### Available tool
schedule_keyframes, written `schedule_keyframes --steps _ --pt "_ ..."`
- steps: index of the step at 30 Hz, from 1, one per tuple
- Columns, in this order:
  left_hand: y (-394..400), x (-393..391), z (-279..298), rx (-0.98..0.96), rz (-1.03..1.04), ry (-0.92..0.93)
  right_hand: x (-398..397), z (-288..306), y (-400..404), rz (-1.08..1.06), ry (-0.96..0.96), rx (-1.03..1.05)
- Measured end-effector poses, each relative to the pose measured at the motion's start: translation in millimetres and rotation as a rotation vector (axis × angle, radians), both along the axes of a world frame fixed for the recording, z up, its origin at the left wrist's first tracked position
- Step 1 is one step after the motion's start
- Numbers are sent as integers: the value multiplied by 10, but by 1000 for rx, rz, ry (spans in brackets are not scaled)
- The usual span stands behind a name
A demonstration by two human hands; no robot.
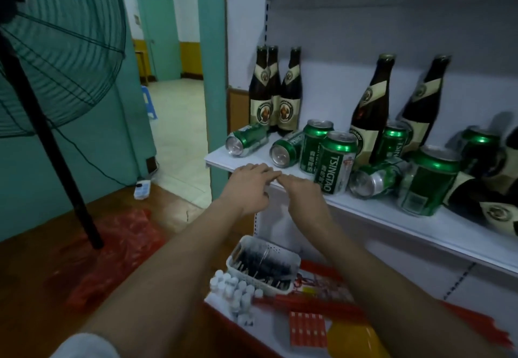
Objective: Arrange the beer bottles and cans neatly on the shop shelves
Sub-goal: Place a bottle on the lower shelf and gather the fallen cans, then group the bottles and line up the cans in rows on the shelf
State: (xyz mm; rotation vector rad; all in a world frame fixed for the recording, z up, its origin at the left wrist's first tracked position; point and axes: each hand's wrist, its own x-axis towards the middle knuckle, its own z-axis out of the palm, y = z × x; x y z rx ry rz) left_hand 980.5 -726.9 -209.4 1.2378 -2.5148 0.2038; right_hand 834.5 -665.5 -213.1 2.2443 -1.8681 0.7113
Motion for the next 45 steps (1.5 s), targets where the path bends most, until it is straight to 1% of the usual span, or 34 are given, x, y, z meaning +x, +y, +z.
schedule_keyframes --steps 5,8,12,18,21,23,24,26,29,30,31,34,36,39,42,45 --pt "-65 55 24 -27 -37 -37 12 -25 -6 0 -46 -117" --pt "-110 93 99 -15 -79 -61 19 -51 -44 -30 -57 -145" --pt "-118 214 138 29 -162 -59 53 -101 -51 -75 -33 -193" --pt "-151 300 93 -54 -248 -76 55 -123 -65 -102 12 -239" --pt "-281 376 155 -32 -333 -85 72 -107 -42 -128 40 -228" --pt "-396 442 241 9 -395 -28 146 2 -42 -163 95 -150" --pt "-435 478 282 7 -411 30 194 75 -39 -187 128 -93" --pt "-510 564 333 -62 -398 212 280 223 -58 -197 141 -18" --pt "-700 688 362 -202 -288 520 434 454 -157 -81 -14 -48" --pt "-776 715 373 -203 -237 592 481 535 -232 -44 -47 -59" --pt "-843 730 381 -155 -179 643 510 609 -333 -16 -56 -68" --pt "-979 714 385 127 -51 695 527 774 -703 29 43 -79" --pt "-1029 660 368 238 -45 718 507 823 -930 18 125 -23" --pt "-1082 565 325 271 -65 733 492 822 -1150 3 207 53" --pt "-1125 525 282 252 -60 785 479 771 -1246 4 215 82" --pt "-1163 511 245 234 -49 851 465 673 -1292 19 236 6"
